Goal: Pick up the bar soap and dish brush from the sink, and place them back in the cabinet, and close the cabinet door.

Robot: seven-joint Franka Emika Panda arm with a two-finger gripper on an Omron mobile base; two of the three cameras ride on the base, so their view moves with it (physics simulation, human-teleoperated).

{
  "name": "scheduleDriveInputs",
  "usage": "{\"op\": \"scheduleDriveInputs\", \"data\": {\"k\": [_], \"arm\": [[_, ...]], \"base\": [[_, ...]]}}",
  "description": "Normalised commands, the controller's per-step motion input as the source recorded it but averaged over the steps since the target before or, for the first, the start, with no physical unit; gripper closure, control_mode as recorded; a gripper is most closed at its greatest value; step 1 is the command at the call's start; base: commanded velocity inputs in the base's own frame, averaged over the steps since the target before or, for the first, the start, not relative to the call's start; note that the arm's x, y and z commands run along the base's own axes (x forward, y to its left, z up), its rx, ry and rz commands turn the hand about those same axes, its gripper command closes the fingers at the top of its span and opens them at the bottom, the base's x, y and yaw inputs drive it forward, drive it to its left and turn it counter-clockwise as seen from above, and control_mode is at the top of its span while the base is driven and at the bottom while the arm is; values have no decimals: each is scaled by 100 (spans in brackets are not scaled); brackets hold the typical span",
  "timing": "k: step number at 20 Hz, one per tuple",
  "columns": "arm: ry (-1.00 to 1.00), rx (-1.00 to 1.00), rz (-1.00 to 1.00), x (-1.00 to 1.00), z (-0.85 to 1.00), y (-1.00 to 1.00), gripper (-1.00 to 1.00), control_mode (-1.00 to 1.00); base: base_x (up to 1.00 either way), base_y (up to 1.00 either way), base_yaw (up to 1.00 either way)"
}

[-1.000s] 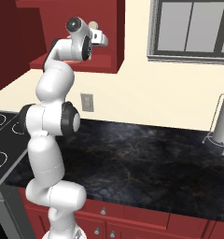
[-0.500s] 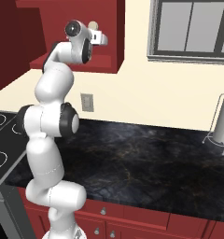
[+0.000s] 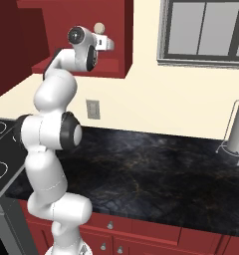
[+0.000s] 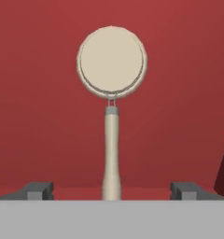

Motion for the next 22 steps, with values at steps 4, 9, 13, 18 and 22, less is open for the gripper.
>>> {"op": "scheduleDriveInputs", "data": {"k": [4, 9, 13, 18, 22], "arm": [[0, 0, 0, -28, 0, 0, -100, -100], [0, 0, 0, -37, 0, 0, -100, -100], [0, 0, 0, -44, 1, 0, -100, -100], [-1, 0, 0, -42, 4, 0, -100, -100], [0, 0, 0, -38, 14, 0, -100, -100]], "base": [[0, 0, 0], [0, 0, 0], [0, 0, 0], [0, 0, 0], [0, 0, 0]]}}
